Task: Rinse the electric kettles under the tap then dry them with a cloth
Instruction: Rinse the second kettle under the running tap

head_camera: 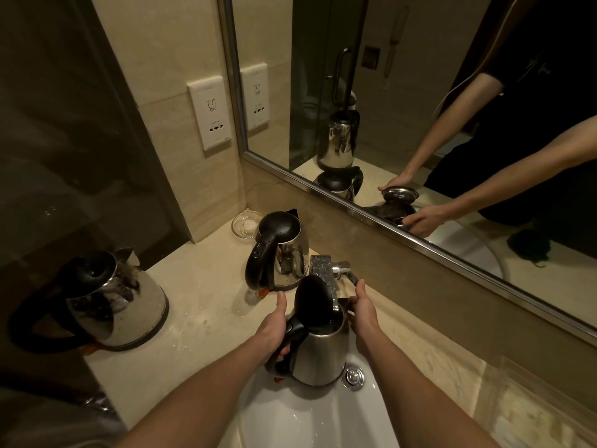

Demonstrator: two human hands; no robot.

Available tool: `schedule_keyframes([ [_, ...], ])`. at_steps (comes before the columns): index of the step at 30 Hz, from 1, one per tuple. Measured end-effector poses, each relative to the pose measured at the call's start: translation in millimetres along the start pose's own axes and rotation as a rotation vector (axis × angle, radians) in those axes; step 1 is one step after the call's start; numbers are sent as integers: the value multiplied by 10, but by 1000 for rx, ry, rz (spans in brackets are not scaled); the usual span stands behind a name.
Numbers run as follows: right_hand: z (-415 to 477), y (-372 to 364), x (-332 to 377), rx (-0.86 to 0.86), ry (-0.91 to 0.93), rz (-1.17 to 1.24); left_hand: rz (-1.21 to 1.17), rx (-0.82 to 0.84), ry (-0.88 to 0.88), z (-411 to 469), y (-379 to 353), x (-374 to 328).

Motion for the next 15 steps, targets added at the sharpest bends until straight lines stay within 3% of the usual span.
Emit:
schedule_keyframes([
  [15,-35,-38,17,0,-12,-3,4,-3,-15,-5,28,-5],
])
Point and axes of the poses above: each hand's wrist, its own z-axis towards the middle knuckle, its own y-axis out of the back of the hand, x = y × z, the point moved 3 cm from there along z, towards the middle knuckle, and after that the axes turned 14 degrees about -y, right-handed, at the moved point
